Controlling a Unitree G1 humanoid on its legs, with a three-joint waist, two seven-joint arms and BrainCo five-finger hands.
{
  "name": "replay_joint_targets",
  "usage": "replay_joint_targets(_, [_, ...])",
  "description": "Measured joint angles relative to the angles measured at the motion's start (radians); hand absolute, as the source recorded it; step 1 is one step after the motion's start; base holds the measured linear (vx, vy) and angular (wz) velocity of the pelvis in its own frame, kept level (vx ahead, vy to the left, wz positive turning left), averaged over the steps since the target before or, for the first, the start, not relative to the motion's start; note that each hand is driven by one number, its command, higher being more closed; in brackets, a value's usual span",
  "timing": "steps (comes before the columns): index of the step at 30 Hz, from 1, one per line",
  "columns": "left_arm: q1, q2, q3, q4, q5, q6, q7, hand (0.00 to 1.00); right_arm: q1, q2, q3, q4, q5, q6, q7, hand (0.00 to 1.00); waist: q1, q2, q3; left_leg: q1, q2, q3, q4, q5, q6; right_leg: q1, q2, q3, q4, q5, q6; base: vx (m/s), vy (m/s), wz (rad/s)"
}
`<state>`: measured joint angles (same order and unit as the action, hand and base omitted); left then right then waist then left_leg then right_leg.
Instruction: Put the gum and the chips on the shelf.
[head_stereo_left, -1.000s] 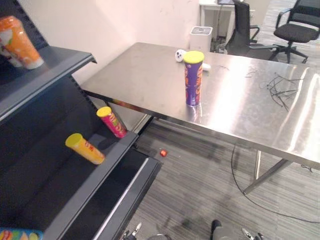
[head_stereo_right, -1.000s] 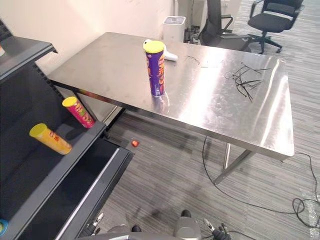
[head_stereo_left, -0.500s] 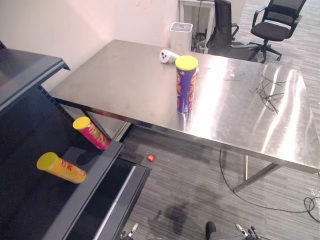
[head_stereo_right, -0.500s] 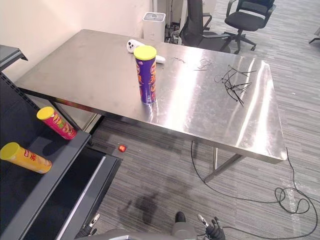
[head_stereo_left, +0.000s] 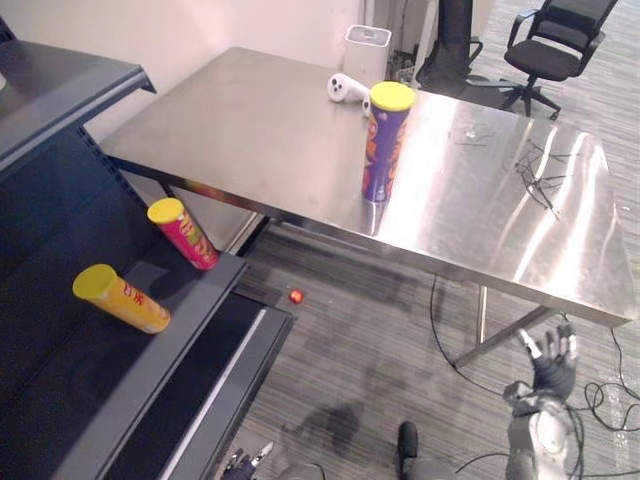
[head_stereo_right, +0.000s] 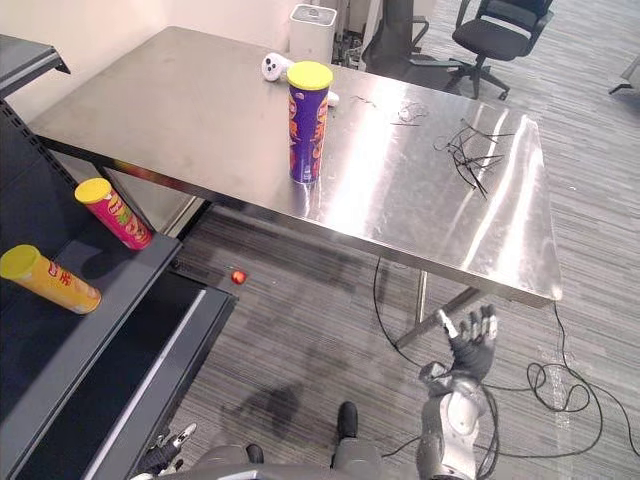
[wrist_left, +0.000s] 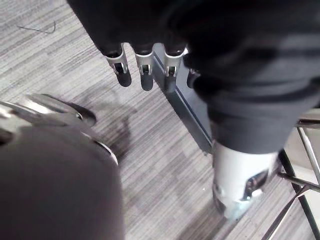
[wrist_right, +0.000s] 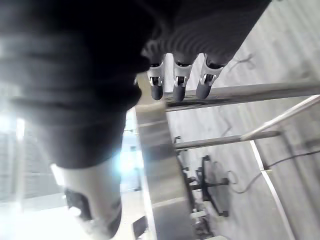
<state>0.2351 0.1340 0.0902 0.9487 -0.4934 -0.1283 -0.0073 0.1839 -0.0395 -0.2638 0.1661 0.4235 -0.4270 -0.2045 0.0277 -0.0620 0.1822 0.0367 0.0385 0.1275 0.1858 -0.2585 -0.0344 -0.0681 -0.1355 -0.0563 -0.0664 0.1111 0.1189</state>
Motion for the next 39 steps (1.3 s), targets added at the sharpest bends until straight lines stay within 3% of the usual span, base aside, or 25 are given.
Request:
replay_joint_targets(8, [0.044, 0.002, 0.025, -0.004, 0.039, -0.013, -0.006, 0.00, 0.096, -0.021, 0.011, -0.216, 0.009, 0.000, 0.129, 0.00, -0.025, -0.014, -0.003, 0.003, 0.025, 0.005, -0.002, -0.008, -0.014, 0.000, 0.025, -0.001, -0.010, 0.005, -0.003, 0.01, -0.041, -0.04])
replay_joint_targets(15, [0.044, 0.001, 0.013, -0.005, 0.063, -0.016, -0.007, 0.00, 0.083, -0.048, 0.036, -0.272, -0.014, 0.003, 0.100, 0.00, -0.025, 0.000, -0.013, 0.024, 0.020, 0.001, -0.008, -0.008, -0.014, 0.021, 0.023, -0.003, -0.021, 0.007, -0.002, 0.07, 0.005, -0.03])
replay_joint_targets(18, [0.043, 0.002, 0.007, -0.007, 0.079, -0.014, -0.007, 0.00, 0.041, -0.099, 0.036, -0.276, -0.033, 0.038, 0.090, 0.00, -0.024, 0.002, -0.020, 0.025, 0.014, -0.002, -0.007, -0.008, -0.014, 0.025, 0.016, -0.010, -0.020, 0.007, -0.002, 0.00, 0.009, 0.04])
replay_joint_targets(23, [0.043, 0.013, -0.014, -0.015, 0.083, 0.002, -0.007, 0.00, -0.145, -0.247, 0.035, -0.191, -0.034, 0.104, 0.078, 0.00, -0.019, 0.003, -0.020, 0.017, 0.006, -0.035, -0.001, -0.009, -0.012, 0.039, 0.004, -0.044, -0.021, 0.008, -0.001, -0.05, -0.006, 0.17])
replay_joint_targets(27, [0.042, 0.016, -0.028, -0.034, 0.084, 0.017, -0.008, 0.00, -0.354, -0.362, 0.037, -0.051, -0.073, 0.148, 0.060, 0.00, 0.014, 0.016, -0.009, -0.022, 0.003, -0.088, 0.027, -0.008, -0.009, 0.038, -0.002, -0.092, -0.021, 0.009, 0.001, -0.08, -0.043, 0.33])
replay_joint_targets(31, [0.044, 0.009, -0.036, -0.036, 0.084, 0.033, -0.008, 0.00, -0.496, -0.428, 0.046, 0.052, -0.073, 0.179, 0.052, 0.00, 0.042, 0.035, 0.007, -0.050, -0.004, -0.129, 0.026, 0.010, -0.004, 0.034, -0.010, -0.131, -0.022, 0.012, 0.001, -0.04, -0.039, 0.35])
replay_joint_targets(34, [0.044, 0.007, -0.033, -0.043, 0.084, 0.044, -0.008, 0.00, -0.595, -0.464, 0.085, 0.123, -0.074, 0.200, 0.040, 0.00, 0.064, 0.031, 0.028, -0.060, -0.009, -0.147, 0.025, 0.020, -0.007, 0.032, -0.011, -0.150, -0.025, 0.016, -0.001, 0.00, -0.025, 0.18])
replay_joint_targets(39, [0.042, 0.008, -0.023, -0.075, 0.083, 0.044, -0.008, 0.00, -0.736, -0.519, 0.127, 0.207, -0.072, 0.214, 0.041, 0.00, 0.067, 0.022, 0.060, -0.078, -0.016, -0.172, 0.030, 0.026, -0.004, 0.031, -0.020, -0.173, -0.027, 0.018, 0.000, 0.01, -0.005, 0.17])
